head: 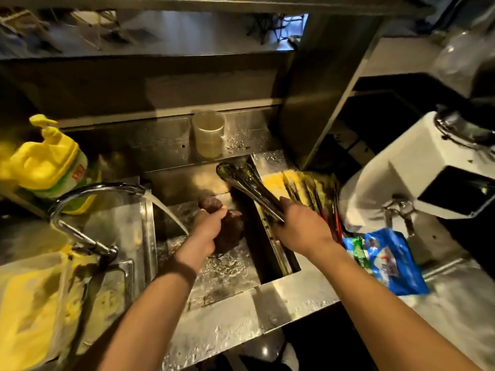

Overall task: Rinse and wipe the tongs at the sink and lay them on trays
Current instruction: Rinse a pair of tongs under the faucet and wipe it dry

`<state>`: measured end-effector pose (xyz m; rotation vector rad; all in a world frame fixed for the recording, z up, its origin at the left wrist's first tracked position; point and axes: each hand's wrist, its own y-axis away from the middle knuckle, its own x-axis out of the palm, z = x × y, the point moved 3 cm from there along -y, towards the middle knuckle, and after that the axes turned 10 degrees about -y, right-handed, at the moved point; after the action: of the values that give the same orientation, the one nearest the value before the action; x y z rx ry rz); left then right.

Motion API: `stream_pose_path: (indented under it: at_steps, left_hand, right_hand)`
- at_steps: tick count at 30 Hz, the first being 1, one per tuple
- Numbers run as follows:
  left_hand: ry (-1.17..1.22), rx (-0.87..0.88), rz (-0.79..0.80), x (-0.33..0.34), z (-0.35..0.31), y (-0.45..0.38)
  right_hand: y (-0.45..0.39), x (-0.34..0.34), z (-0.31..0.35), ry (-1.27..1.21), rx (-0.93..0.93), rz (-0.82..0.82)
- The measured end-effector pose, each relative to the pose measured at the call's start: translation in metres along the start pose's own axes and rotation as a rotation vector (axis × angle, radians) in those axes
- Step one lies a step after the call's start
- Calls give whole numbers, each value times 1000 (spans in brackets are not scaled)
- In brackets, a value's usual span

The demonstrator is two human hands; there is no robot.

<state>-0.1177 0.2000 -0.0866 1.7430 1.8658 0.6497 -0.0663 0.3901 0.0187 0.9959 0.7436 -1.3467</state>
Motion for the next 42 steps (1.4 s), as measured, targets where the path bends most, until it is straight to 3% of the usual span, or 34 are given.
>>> stream_pose_path:
  at_steps: [10, 21, 30, 38, 42]
  left_hand:
    - [-143, 163, 306, 143, -39, 73]
    - [-285, 243, 731, 335, -16, 192]
    - [-341, 142, 869, 471, 19, 266]
    - [-381, 164, 887, 562, 34, 288]
    - [-392, 172, 936, 592, 36, 294]
  right_hand:
    - [80, -79, -82, -280, 242, -293]
    - [219, -148, -233, -549, 547, -611]
    - [278, -212, -351, -972, 764, -761]
    - [278, -298, -451, -828, 875, -750]
    - [272, -336, -491, -462, 959, -633]
